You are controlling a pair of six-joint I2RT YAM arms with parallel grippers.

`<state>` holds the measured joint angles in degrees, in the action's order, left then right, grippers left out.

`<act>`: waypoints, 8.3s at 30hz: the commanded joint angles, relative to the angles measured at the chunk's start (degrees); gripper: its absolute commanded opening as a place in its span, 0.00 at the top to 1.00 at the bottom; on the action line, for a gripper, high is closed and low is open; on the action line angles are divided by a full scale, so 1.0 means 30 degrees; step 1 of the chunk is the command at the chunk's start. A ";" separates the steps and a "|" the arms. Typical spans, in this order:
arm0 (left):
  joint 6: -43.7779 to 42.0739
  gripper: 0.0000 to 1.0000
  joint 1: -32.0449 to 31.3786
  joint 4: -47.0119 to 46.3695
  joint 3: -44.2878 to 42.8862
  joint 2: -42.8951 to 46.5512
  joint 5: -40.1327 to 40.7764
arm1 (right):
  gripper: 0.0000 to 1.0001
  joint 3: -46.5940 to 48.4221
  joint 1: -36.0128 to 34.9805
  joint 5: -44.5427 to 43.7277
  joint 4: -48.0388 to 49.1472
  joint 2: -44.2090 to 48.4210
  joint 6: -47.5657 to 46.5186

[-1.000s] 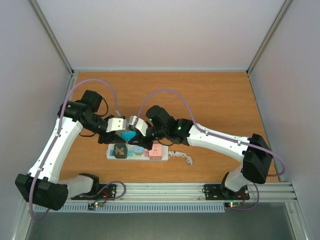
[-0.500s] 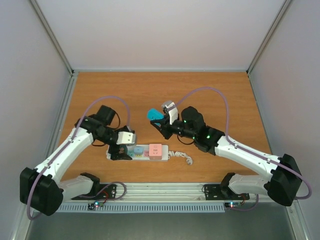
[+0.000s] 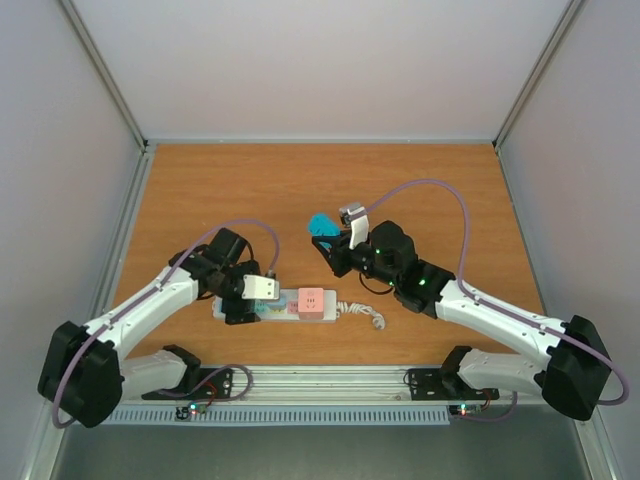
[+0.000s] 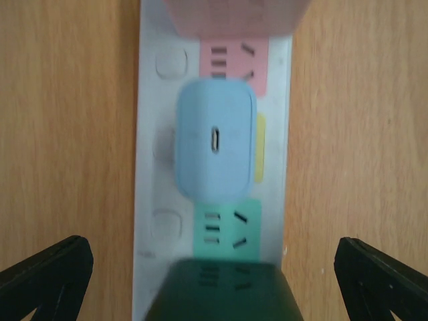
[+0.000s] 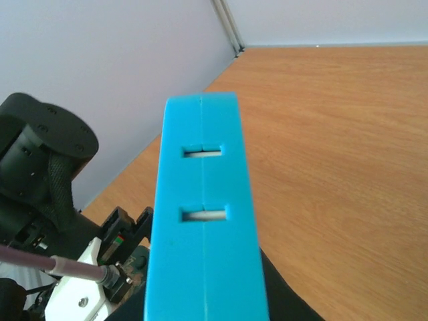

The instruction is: Insert the plug

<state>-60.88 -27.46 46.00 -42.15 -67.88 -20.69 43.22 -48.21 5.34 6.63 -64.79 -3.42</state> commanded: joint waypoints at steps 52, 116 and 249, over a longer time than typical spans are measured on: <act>-0.4081 0.03 0.3415 0.4253 -0.7161 -0.4465 -0.5825 | 0.99 -0.4388 -0.4410 -0.3722 0.5120 -0.2920 -0.0765; -0.3930 0.69 -0.0328 0.3870 -0.9418 -1.0216 -0.9181 | 0.99 -0.6633 -0.5900 -0.5397 0.7386 -0.3626 -0.3254; -0.2373 0.99 -0.0289 0.0155 -0.6406 -0.8907 -0.7281 | 0.97 -0.5385 -0.6766 -0.5822 0.3678 -0.4921 -0.1300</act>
<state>-71.61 -27.59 53.45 -62.94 -94.80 -45.95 27.55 -67.79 -13.74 20.64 -77.06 -10.96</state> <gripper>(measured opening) 0.184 0.177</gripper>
